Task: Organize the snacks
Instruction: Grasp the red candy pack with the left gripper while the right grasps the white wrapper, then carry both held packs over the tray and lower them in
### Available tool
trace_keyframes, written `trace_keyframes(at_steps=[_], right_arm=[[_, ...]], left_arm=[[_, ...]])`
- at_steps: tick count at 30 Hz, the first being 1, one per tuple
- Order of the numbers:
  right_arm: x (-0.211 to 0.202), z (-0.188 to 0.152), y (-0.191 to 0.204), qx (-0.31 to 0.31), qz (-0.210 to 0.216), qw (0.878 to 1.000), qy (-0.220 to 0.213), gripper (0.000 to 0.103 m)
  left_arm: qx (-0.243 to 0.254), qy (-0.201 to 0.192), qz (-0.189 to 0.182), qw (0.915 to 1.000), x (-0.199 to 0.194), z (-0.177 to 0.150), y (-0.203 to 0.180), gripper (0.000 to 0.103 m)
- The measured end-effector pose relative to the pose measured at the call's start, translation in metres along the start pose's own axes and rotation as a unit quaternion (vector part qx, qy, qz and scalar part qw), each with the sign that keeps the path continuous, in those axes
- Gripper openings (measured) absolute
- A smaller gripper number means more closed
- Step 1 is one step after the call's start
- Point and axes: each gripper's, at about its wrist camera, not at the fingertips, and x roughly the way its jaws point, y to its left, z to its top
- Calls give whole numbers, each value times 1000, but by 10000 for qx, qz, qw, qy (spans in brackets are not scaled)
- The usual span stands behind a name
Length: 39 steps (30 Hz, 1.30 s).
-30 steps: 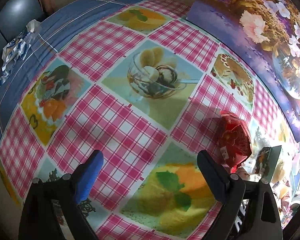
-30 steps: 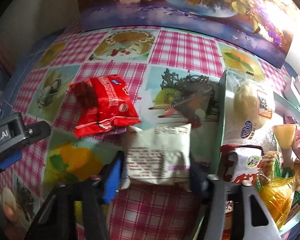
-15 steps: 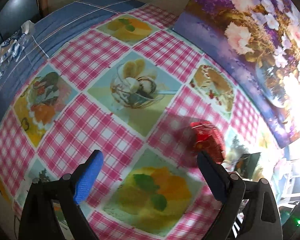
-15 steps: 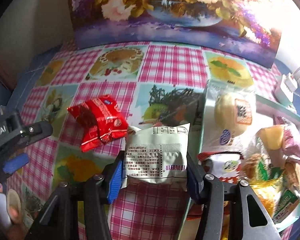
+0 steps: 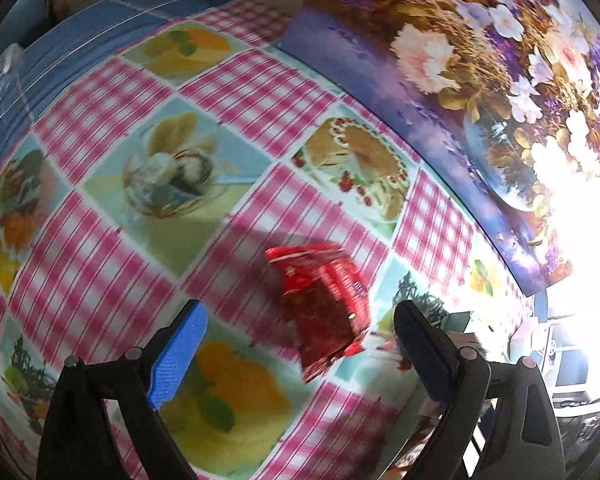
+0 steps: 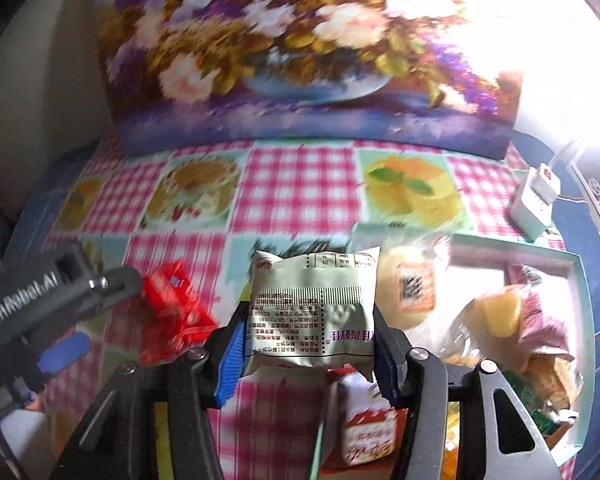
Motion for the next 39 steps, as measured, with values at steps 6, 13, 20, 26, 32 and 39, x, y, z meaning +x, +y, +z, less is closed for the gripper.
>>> trace_keyframes(at_steps=[6, 13, 20, 26, 32, 39], right_arm=[[1, 16, -16, 214, -81, 9996, -180, 58], [16, 23, -27, 439, -80, 9990, -75, 58], [17, 21, -25, 435, -83, 9990, -67, 58], [16, 20, -25, 408, -95, 9991, -48, 58], [13, 18, -25, 408, -69, 9991, -20, 58], [-4, 13, -30, 529, -41, 9986, -39, 58]], left_arm=[[129, 0, 118, 9998, 14, 8, -10, 94], [395, 61, 401, 9984, 31, 9, -23, 84], [660, 255, 538, 9960, 42, 0, -33, 70], [799, 197, 491, 9954, 37, -3, -34, 57], [850, 169, 402, 9954, 29, -4, -32, 51], [854, 133, 375, 9956, 15, -15, -30, 49]])
